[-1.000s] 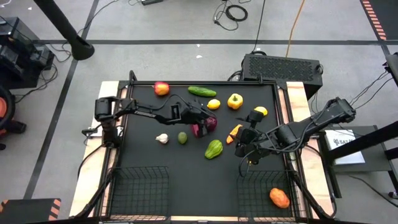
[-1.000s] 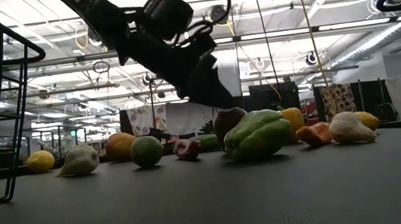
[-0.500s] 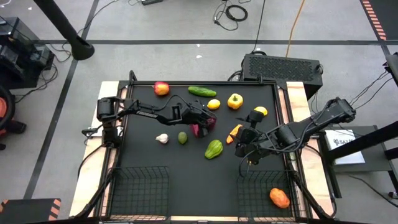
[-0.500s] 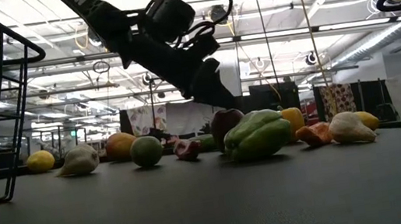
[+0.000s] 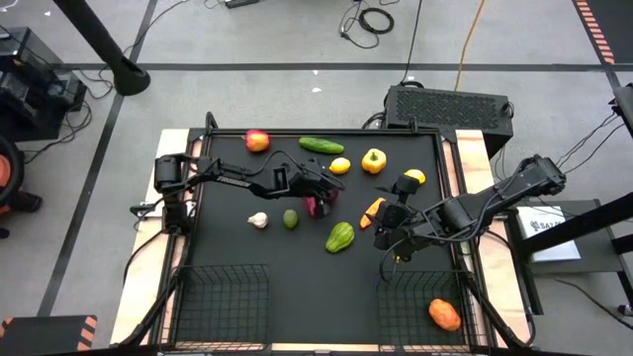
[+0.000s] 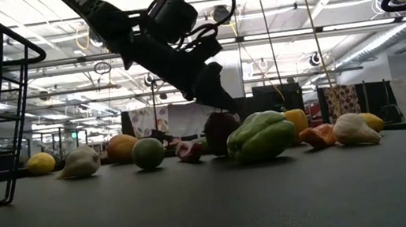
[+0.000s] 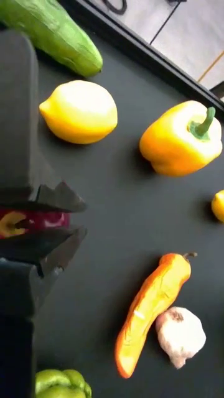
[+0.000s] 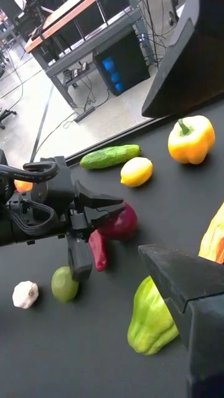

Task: Sort produce into baskets
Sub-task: Put the bottom red apple into the left wire basket

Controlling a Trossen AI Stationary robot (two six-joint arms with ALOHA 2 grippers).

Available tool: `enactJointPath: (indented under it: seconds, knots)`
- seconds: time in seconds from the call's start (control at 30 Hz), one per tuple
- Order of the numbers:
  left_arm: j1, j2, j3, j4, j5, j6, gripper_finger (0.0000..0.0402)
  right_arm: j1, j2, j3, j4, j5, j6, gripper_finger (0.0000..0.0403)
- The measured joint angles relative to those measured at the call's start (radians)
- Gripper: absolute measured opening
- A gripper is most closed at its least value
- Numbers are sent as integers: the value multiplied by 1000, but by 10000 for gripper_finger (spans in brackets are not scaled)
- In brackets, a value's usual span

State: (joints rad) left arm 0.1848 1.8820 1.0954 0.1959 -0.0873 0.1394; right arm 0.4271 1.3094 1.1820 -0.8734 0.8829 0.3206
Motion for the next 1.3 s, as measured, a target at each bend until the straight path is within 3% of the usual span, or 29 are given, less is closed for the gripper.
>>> enactJointPath:
  seconds: [0.27, 0.4, 0.6, 0.87, 1.3]
  knots:
    - [8, 0, 0, 7, -3, 8, 8, 0, 0, 0, 0, 0, 0, 341]
    - [12, 0, -1, 17, -3, 5, 8, 0, 0, 0, 0, 0, 0, 341]
    - [11, 0, 0, 96, -3, -27, 59, 0, 0, 0, 0, 0, 0, 341]
    - [11, -14, 19, 21, -21, -29, 145, 0, 0, 0, -1, -26, 0, 341]
    - [17, -97, 19, -137, -23, -41, 160, 0, 0, 0, -100, -61, 109, 341]
